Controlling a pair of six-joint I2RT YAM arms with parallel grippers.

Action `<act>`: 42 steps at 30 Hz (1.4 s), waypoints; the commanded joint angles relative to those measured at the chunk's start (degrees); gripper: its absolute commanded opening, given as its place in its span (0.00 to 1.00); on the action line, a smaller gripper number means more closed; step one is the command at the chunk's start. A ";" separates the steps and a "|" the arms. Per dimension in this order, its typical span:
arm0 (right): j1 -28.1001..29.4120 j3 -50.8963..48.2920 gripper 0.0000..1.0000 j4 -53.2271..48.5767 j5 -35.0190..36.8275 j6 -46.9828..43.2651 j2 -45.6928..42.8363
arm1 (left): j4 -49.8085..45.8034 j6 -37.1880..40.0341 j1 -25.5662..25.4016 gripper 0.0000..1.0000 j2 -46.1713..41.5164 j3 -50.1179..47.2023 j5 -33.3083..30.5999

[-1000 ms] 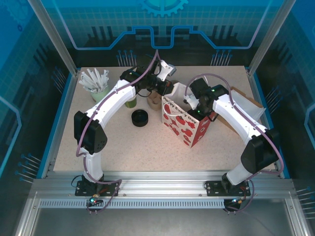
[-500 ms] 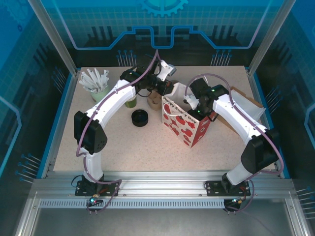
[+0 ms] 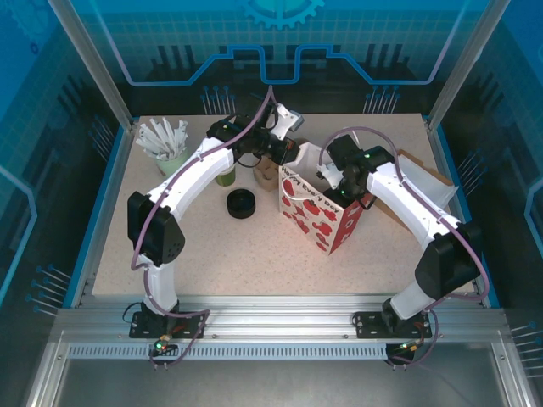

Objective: Pack the takeout coffee

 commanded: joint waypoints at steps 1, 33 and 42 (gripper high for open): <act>-1.04 -0.04 0.35 -0.54 1.07 -0.21 1.14 | -3.75 1.35 0.49 0.00 0.22 -0.96 -0.78; -1.22 -2.26 0.35 -2.10 4.29 0.89 3.17 | -3.65 1.12 0.99 0.00 0.14 -1.12 -1.05; -1.40 -3.61 0.35 -2.11 4.69 1.16 3.62 | -3.25 0.84 1.28 0.00 0.23 -1.05 -0.92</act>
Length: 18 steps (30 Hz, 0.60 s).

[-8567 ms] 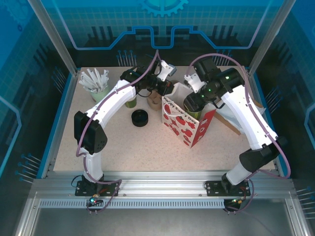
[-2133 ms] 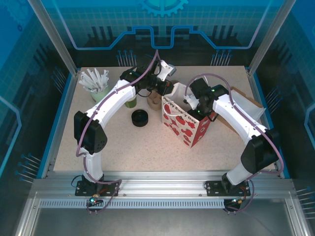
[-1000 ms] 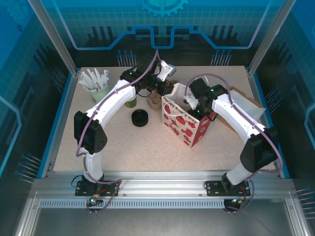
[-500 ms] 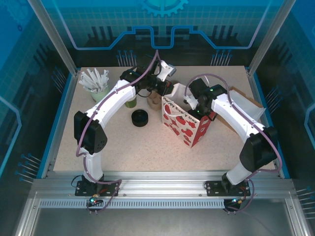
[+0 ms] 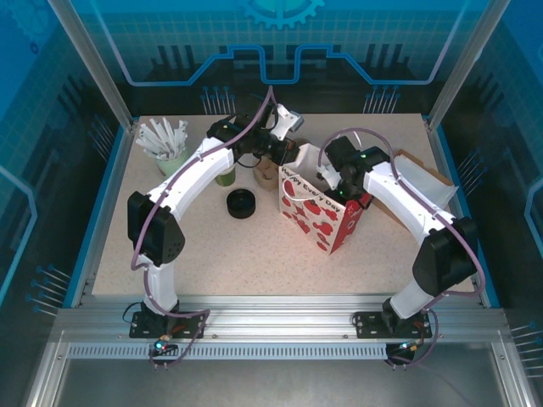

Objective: Pack the takeout coffee

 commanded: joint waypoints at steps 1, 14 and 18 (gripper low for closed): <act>-1.44 -2.76 0.35 -3.11 2.51 0.51 2.03 | -2.87 0.80 1.21 0.00 0.27 -1.05 -0.96; -1.75 -4.54 0.36 -2.16 2.65 0.82 2.08 | -2.83 0.57 1.20 0.00 0.27 -0.96 -0.58; -1.75 -5.61 0.35 -1.28 2.25 1.03 2.15 | -2.66 0.59 1.20 0.00 0.31 -0.98 -0.48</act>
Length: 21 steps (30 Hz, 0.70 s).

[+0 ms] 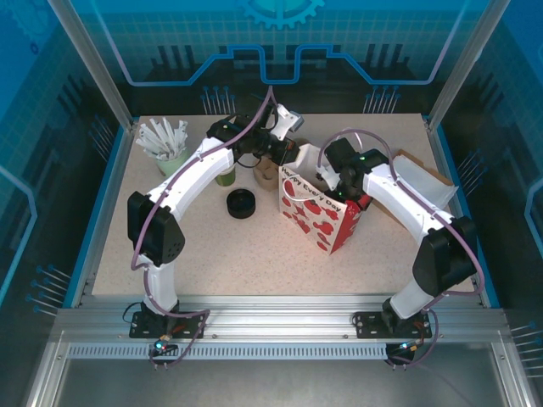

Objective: Pack the takeout coffee

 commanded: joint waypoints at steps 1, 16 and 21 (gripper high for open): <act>-1.81 -3.81 0.35 -3.97 2.22 0.78 2.27 | -2.77 0.62 1.21 0.00 0.31 -0.96 -0.69; -2.67 -7.69 0.36 -2.28 3.73 1.37 3.68 | -2.46 0.36 1.15 0.00 0.38 -1.23 -0.39; -2.42 -5.17 0.38 -3.54 3.36 0.83 3.24 | -2.48 0.36 1.18 0.00 0.23 -1.23 -0.25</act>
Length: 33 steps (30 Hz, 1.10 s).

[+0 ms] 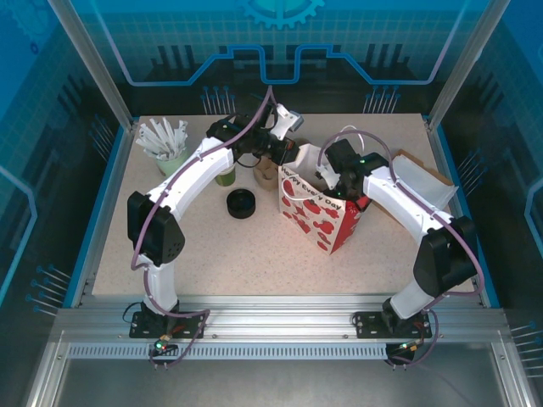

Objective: Pack the takeout coffee

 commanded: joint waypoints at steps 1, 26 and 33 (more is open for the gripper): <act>-1.86 -2.14 0.38 -8.94 3.73 0.17 3.55 | -2.50 0.28 1.09 0.00 0.23 -1.30 -0.47; 1.98 12.03 0.87 -15.92 1.55 -1.42 2.58 | -2.61 0.03 0.46 0.00 0.58 -0.97 -0.03; 2.25 14.91 0.92 -17.05 0.15 -1.51 1.71 | -2.50 0.09 0.43 0.00 0.67 -0.74 -0.05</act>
